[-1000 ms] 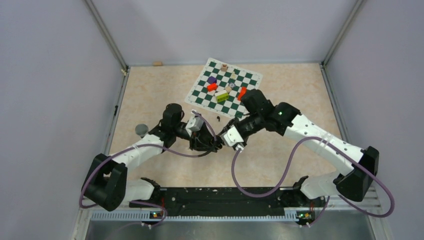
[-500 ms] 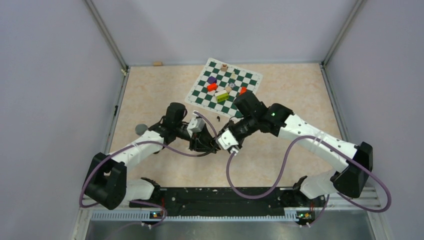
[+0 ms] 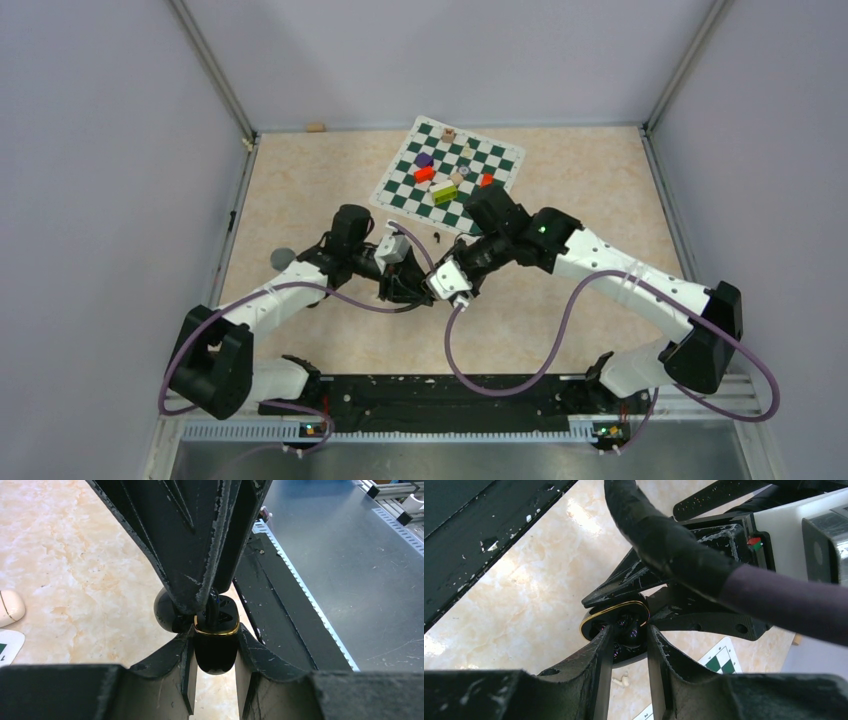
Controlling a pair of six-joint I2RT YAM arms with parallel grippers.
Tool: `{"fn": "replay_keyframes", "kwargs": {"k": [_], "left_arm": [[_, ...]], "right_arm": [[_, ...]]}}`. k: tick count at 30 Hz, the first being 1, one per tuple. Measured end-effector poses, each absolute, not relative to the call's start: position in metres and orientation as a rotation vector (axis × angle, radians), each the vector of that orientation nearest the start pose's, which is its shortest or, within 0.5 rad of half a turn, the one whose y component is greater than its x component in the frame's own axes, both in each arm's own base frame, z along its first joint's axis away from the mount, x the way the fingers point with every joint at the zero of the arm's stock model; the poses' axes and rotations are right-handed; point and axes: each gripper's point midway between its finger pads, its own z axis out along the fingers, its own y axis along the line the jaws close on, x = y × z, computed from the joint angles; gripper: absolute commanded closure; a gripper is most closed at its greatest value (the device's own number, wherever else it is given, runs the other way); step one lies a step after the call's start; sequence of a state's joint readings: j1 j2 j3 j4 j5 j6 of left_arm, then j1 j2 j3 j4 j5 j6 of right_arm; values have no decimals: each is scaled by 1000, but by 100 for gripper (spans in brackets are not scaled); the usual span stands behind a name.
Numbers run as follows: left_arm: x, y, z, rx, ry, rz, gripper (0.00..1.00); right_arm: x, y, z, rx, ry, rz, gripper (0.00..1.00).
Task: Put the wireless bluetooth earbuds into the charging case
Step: Adjust the earbud with the charging case.
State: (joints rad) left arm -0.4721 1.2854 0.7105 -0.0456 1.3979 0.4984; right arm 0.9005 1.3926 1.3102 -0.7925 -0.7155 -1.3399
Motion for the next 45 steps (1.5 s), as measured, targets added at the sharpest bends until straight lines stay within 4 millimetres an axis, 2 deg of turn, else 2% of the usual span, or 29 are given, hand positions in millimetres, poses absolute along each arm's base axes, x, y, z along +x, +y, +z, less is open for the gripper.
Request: {"fn": "replay_keyframes", "kwargs": {"k": [6, 13, 20, 24, 29, 33, 38, 45], "left_arm": [[158, -271, 182, 1491, 1199, -1464, 100], [157, -271, 182, 1491, 1199, -1465, 100], [157, -271, 183, 1493, 1192, -1466, 100], [158, -271, 183, 1495, 1186, -1459, 100], [158, -271, 182, 1500, 1179, -1450, 100], [162, -271, 180, 1498, 1189, -1425, 100], [178, -273, 182, 1458, 1218, -1310, 100], [231, -267, 204, 1320, 1239, -1018, 100]], "right_arm": [[163, 337, 226, -2161, 708, 619, 70], [163, 337, 226, -2161, 708, 619, 85], [162, 337, 229, -2151, 739, 634, 86], [161, 335, 238, -2150, 752, 639, 87], [165, 338, 258, -2119, 723, 610, 87], [167, 330, 262, -2105, 757, 595, 86], [170, 314, 271, -2039, 858, 601, 86], [186, 294, 290, -1841, 1105, 642, 87]]}}
